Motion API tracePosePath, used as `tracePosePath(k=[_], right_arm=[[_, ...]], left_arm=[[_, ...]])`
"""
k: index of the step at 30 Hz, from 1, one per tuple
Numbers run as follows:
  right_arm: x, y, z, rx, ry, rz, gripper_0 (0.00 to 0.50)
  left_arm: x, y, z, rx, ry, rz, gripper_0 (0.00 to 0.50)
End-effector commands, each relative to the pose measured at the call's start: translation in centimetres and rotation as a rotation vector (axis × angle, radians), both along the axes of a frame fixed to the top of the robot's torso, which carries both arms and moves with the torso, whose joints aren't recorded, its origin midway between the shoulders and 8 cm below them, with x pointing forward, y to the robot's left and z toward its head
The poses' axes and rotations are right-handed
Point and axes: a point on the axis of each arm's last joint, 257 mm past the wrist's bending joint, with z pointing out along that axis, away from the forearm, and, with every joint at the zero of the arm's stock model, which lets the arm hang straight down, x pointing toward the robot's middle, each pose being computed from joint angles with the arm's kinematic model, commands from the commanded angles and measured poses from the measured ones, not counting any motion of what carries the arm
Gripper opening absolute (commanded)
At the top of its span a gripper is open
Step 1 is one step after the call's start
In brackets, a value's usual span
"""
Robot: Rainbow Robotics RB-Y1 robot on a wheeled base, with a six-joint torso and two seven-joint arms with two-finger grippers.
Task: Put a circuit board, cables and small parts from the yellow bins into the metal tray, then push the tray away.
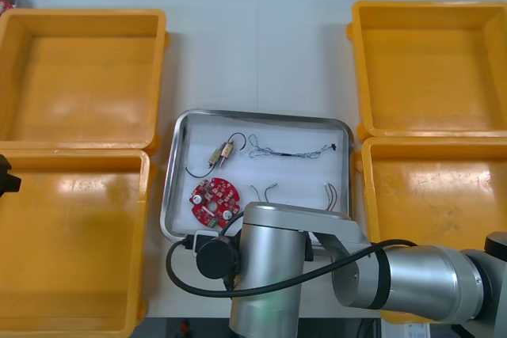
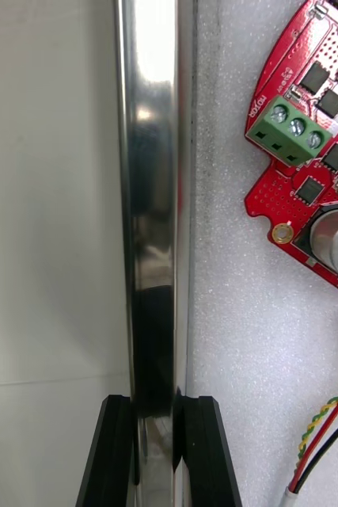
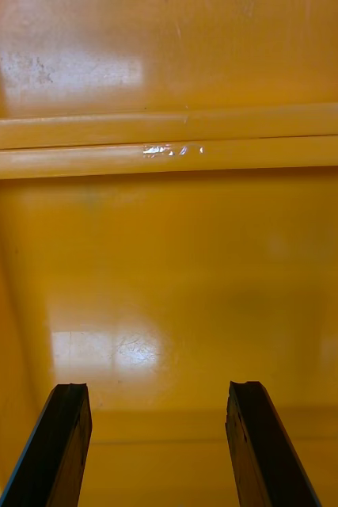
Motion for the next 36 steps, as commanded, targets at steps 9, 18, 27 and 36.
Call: tracePosePath(k=[9,18,27,36], right_arm=[[3.0,0.5,3.5,-0.072,-0.15,0.133,0.0],[5.4,-0.3,5.5,-0.09,-0.21,0.126,0.0],[8.7,-0.9,8.7,-0.114,-0.291,0.1,0.0],[11.2,-0.8,10.6,-0.144,-0.346,0.086,0.0]], left_arm=[[-0.7,0.9,0.8,0.051,0.0,-0.009,0.5],[-0.7,0.9,0.8,0.051,0.0,-0.009,0.5],[-0.7,0.9,0.8,0.051,0.0,-0.009,0.5],[-0.7,0.9,0.8,0.051,0.0,-0.009,0.5]])
